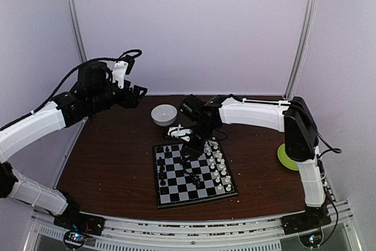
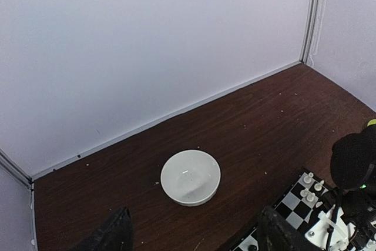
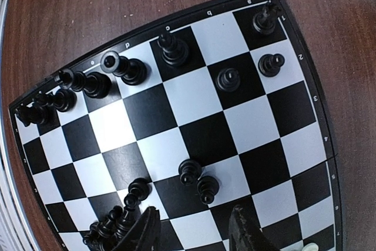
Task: Set up the chess pieces on the board
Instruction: Pick up the pawn from the chess pile.
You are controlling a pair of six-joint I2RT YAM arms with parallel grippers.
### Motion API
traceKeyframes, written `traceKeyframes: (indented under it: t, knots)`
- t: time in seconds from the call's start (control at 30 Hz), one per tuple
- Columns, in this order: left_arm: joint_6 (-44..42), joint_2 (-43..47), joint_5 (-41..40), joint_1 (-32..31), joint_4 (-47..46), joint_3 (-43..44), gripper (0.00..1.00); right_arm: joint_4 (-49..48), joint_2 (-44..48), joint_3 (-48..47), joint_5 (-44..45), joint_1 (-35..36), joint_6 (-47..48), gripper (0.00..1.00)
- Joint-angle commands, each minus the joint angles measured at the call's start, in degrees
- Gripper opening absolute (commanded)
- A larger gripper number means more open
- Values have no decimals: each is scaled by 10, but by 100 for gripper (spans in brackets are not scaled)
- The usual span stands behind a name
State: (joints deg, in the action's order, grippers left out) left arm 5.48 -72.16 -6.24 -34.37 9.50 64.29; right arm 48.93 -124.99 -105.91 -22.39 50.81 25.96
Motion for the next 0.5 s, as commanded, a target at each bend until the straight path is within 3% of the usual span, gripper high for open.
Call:
traceKeyframes:
  t: [0.0,0.47]
  knots:
    - [-9,12,9,2,-3,20,74,32,-18,-26,-7,4,-3,40]
    - [-5,0,32,2,5,25,74,35,-58,-56,20,4,-20,33]
